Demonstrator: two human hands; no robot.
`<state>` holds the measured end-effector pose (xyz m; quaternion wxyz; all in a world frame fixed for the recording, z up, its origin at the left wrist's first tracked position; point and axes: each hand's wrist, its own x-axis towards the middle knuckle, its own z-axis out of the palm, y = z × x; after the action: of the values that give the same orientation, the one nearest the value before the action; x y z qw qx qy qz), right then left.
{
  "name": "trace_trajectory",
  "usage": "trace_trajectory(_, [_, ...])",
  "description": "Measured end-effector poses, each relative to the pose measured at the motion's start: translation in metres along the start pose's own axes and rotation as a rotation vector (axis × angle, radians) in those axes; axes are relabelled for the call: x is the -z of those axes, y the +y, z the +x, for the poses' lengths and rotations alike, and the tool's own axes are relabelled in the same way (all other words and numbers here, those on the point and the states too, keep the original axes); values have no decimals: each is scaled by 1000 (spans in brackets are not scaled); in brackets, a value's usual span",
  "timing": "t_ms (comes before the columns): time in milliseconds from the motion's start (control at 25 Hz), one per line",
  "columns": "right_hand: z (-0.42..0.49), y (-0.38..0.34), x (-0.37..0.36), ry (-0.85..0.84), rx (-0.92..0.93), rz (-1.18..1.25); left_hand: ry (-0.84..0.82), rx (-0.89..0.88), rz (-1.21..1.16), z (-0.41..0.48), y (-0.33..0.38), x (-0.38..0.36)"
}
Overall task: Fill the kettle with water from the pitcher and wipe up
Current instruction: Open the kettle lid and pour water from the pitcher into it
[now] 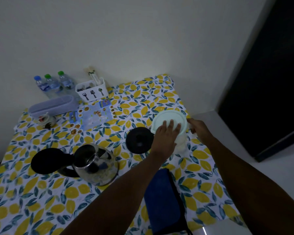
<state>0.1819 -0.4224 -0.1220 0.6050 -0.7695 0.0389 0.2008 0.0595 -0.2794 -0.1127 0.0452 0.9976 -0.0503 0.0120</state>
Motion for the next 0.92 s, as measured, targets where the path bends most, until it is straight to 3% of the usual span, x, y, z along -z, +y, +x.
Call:
trace_trajectory(280, [9, 28, 19, 34, 20, 57, 17, -81, 35, 14, 13, -15])
trace_trajectory(480, [9, 36, 20, 86, 133, -150, 44, -46, -3, 13, 16, -16])
trace_trajectory(560, [4, 39, 15, 189, 162, -180, 66, -47, -39, 12, 18, -13])
trace_trajectory(640, [-17, 43, 8, 378, 173, -59, 97, -62, -88, 6, 18, -12])
trace_trajectory(760, [-69, 55, -12, 540, 362, -34, 172, -72, -149, -26, 8, -19])
trace_trajectory(920, [-138, 85, -55, 324, 618, -329, 251, 57, -285, -111, -24, -36])
